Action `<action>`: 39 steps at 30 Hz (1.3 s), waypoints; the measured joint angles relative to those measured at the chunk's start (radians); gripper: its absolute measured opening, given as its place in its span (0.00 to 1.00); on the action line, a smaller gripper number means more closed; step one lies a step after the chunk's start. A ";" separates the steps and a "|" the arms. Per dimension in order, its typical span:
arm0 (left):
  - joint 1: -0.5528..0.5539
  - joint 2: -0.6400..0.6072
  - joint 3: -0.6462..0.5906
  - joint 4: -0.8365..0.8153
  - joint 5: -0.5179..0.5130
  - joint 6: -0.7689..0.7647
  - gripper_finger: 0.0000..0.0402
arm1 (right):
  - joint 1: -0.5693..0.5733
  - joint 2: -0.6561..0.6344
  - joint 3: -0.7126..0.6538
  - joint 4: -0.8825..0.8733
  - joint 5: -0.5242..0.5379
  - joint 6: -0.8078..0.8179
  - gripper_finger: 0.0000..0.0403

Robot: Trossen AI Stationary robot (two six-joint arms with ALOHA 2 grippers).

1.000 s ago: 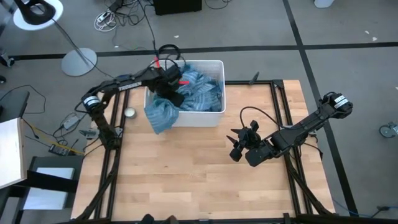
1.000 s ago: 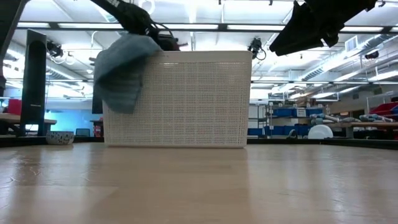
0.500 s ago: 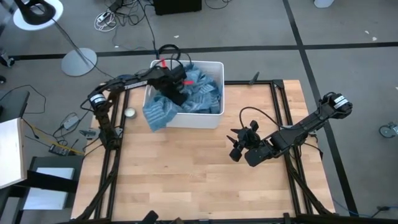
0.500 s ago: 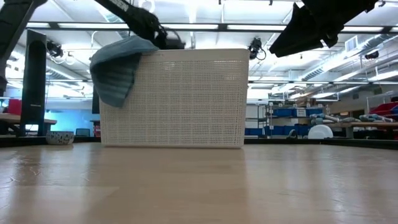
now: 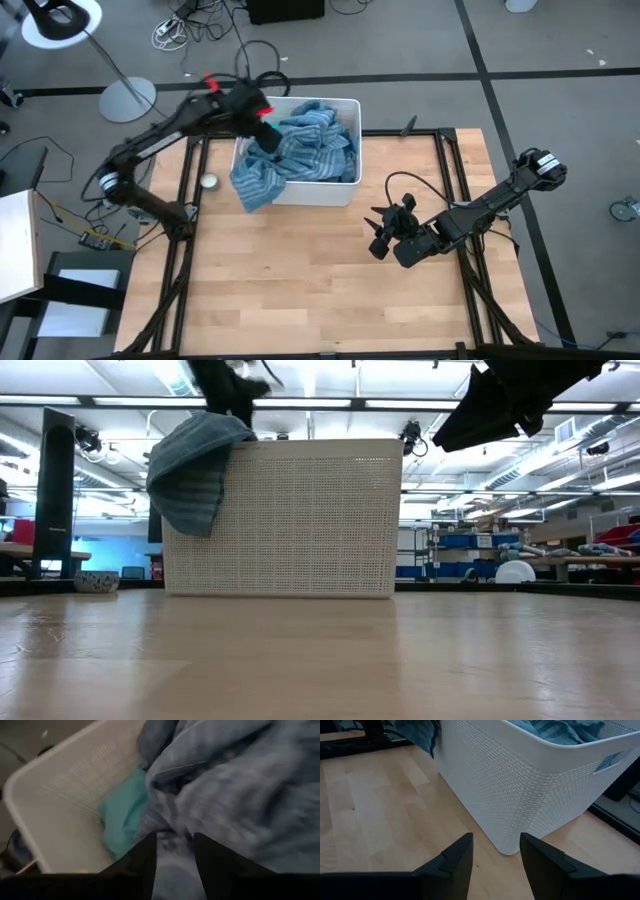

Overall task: Sort clothes
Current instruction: Put the blue-green checkered into the white laundry bin

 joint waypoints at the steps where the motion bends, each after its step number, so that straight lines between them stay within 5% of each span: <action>1: -0.009 -0.031 0.000 -0.005 0.002 0.004 0.34 | 0.000 0.000 0.000 0.000 0.000 0.000 0.40; 10: -0.199 -0.276 -0.048 -0.054 0.004 0.072 0.34 | 0.000 0.000 0.000 0.003 0.000 -0.001 0.40; 17: -0.368 -0.410 -0.227 -0.066 -0.053 0.096 0.34 | 0.000 0.000 0.000 0.017 0.000 -0.001 0.40; 24: -0.437 -0.452 -0.436 -0.010 -0.111 0.059 0.34 | 0.000 0.000 0.000 0.028 0.000 -0.001 0.40; 28: -0.446 -0.441 -0.495 0.054 -0.227 0.040 0.33 | 0.000 0.000 0.000 0.029 0.000 -0.001 0.40; 36: -0.451 -0.429 -0.443 0.103 -0.245 0.050 0.04 | 0.000 0.000 0.000 0.032 0.000 -0.009 0.40; 39: -0.448 -0.430 -0.399 0.098 -0.251 0.047 0.03 | 0.000 0.000 0.000 0.031 0.000 -0.016 0.40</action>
